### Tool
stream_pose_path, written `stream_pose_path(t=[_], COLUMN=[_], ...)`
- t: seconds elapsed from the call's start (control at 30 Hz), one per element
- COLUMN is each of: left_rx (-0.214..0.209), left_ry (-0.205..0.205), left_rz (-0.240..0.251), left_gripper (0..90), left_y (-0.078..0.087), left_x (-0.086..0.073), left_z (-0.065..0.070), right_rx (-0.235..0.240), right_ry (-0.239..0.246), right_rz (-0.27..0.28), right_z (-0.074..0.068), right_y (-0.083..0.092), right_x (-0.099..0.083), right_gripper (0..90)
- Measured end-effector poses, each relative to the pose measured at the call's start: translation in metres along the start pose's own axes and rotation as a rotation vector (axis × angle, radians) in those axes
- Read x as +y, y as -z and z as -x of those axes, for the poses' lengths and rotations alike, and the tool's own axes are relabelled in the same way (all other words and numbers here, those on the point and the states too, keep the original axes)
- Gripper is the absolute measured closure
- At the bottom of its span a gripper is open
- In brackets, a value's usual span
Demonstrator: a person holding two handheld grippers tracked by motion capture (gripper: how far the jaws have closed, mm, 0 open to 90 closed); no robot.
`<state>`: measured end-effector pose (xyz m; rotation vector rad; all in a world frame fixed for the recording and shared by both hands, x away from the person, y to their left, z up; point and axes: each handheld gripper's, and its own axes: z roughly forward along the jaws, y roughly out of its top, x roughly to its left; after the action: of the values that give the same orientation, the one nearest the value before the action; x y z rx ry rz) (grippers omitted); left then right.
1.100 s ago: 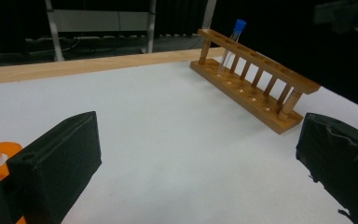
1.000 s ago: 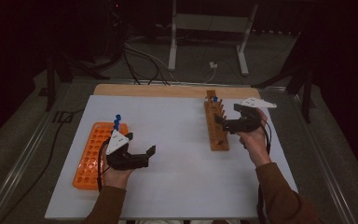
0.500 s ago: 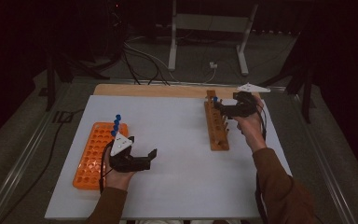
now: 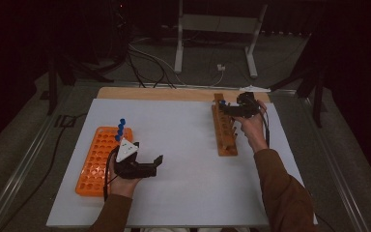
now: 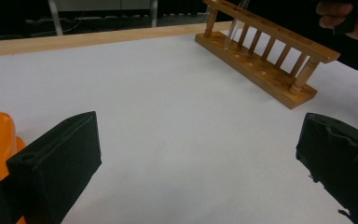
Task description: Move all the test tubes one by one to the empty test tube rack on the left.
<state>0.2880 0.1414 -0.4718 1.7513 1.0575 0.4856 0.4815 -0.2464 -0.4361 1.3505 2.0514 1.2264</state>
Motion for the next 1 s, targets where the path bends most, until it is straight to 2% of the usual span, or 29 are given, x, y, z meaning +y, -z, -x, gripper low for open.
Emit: stream_pose_path(t=[0.1,0.2,0.3,0.43,0.63,0.9,1.0], left_rx=[-0.003,-0.005,-0.007,-0.011,-0.016,-0.017,-0.018], left_ry=[0.004,0.003,0.000,0.001,0.006,0.005,0.003], left_rz=[-0.002,-0.004,-0.008,-0.010,-0.011,-0.016,-0.017], left_gripper=[0.9,0.9,1.0,0.9,0.9,0.9,1.0], left_y=[0.000,-0.001,-0.002,-0.002,-0.003,-0.003,-0.004], left_x=[-0.001,-0.001,-0.001,-0.002,-0.002,-0.003,-0.003], left_z=[0.000,0.000,0.001,0.001,0.000,0.000,0.001], right_rx=[-0.021,-0.012,-0.012,-0.018,-0.059,-0.083,-0.089], right_ry=[0.004,0.024,0.036,0.061,0.097,0.129,0.116], right_rz=[-0.017,-0.024,-0.024,-0.030,-0.057,-0.070,-0.061], right_z=[-0.001,-0.003,-0.005,-0.008,-0.012,-0.018,-0.018], right_y=[-0.006,-0.010,-0.013,-0.018,-0.026,-0.029,-0.030], right_x=[-0.002,-0.003,-0.003,-0.002,-0.002,-0.002,-0.004], right_gripper=[21.1,39.9,54.3,65.7,75.3,75.8,76.4])
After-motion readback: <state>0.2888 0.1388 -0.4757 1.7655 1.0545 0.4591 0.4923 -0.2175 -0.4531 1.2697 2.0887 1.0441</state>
